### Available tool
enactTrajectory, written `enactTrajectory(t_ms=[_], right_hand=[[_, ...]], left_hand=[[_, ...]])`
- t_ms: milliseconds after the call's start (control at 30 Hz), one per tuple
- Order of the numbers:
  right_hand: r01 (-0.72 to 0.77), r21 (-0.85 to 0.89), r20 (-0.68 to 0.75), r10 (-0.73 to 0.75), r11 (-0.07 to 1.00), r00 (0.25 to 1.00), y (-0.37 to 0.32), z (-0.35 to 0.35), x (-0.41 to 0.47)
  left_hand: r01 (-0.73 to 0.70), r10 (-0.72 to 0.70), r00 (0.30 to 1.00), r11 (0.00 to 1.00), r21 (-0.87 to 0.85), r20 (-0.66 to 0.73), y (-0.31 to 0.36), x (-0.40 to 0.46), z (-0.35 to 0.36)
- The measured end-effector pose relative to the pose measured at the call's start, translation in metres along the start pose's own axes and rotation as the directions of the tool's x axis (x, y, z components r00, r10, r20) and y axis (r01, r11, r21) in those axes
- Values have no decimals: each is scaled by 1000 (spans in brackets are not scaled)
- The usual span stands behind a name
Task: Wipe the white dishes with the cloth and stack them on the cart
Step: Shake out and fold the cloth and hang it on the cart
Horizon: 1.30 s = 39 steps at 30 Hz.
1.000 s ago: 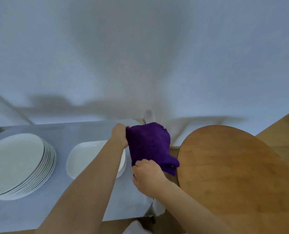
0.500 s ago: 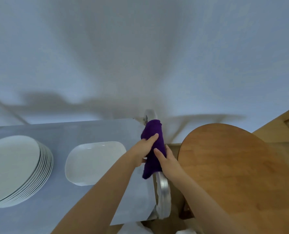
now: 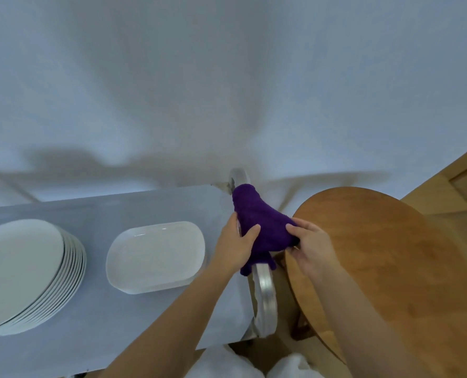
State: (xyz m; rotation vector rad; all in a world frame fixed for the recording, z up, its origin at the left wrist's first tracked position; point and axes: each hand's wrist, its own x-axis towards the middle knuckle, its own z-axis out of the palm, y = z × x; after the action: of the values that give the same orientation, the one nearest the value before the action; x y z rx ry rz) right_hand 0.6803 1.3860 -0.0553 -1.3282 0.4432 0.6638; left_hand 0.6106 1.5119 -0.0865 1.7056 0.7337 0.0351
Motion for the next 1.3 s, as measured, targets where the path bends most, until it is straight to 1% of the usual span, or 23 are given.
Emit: enactTrajectory(t_ms=[67,133,167,233,267,333,367,467,533,600,667,733,800,833,900,967,1000,1067,1133,1167,1200,1267,1300], right_hand=[[31,-44,-21,-32,999,999,1,-9,-4],[15,-56,-64,-18,998,998,10,-15,-4],[-20,-45,-79,17,999,997,16,-16,-4],[-133,-58,-63,129,989,990,25,-16,-4],[-199,-59,-23,197,978,980,29,-15,-3],[-318,18,75,316,948,946,33,-14,-2],[-330,53,90,325,943,942,32,-14,-2],[-162,35,-9,163,986,987,19,-11,1],[-60,86,-19,62,994,998,2,-11,-1],[22,127,9,-23,992,1000,-11,-14,-6],[76,67,23,-77,995,997,-9,-20,-12],[30,-52,2,-30,998,1000,10,-28,-15],[-111,-148,-36,107,983,994,32,-34,-16],[-172,-192,-55,165,966,985,41,-35,-17],[-156,-274,-102,132,949,986,50,-33,-17],[74,-378,-136,-134,923,982,47,-30,-20],[239,-431,-95,-307,870,947,43,-26,-24],[555,-461,115,-574,693,811,35,-15,-39],[722,-435,344,-641,538,686,39,1,-54],[736,-432,426,-601,521,676,46,9,-59],[715,-445,487,-524,540,699,56,19,-62],[583,-520,531,-298,625,793,82,39,-61],[474,-573,497,-176,669,850,95,48,-57]], left_hand=[[-38,39,999,999,14,-12,-1,-9,3],[-113,122,992,979,171,-43,-6,-23,5],[-190,225,971,929,317,-76,-9,-31,6],[-394,511,858,723,568,-55,-15,-44,4],[-445,575,818,655,611,-20,-18,-48,4],[-466,588,809,627,624,13,-18,-51,3],[-462,581,813,624,630,21,-16,-51,3],[-487,615,787,572,660,48,-8,-51,4],[-498,656,754,543,676,29,-4,-50,5],[-491,675,736,588,643,-55,-3,-52,5],[-486,680,730,582,652,-63,-12,-55,8],[-460,633,773,588,665,-25,-25,-59,12],[-400,544,838,675,620,-52,-33,-61,14],[-382,522,849,708,594,-77,-35,-60,13],[-352,480,873,748,563,-92,-35,-62,13],[-314,435,892,794,520,-124,-35,-66,11],[-265,393,902,831,489,-179,-38,-69,6],[-117,255,902,921,371,-349,-47,-77,-10],[20,103,857,972,232,-505,-57,-82,-36],[67,52,833,979,194,-551,-63,-83,-53],[108,13,816,979,174,-578,-69,-83,-70],[200,-61,794,966,165,-604,-84,-79,-107],[240,-100,792,958,156,-603,-92,-76,-124]])
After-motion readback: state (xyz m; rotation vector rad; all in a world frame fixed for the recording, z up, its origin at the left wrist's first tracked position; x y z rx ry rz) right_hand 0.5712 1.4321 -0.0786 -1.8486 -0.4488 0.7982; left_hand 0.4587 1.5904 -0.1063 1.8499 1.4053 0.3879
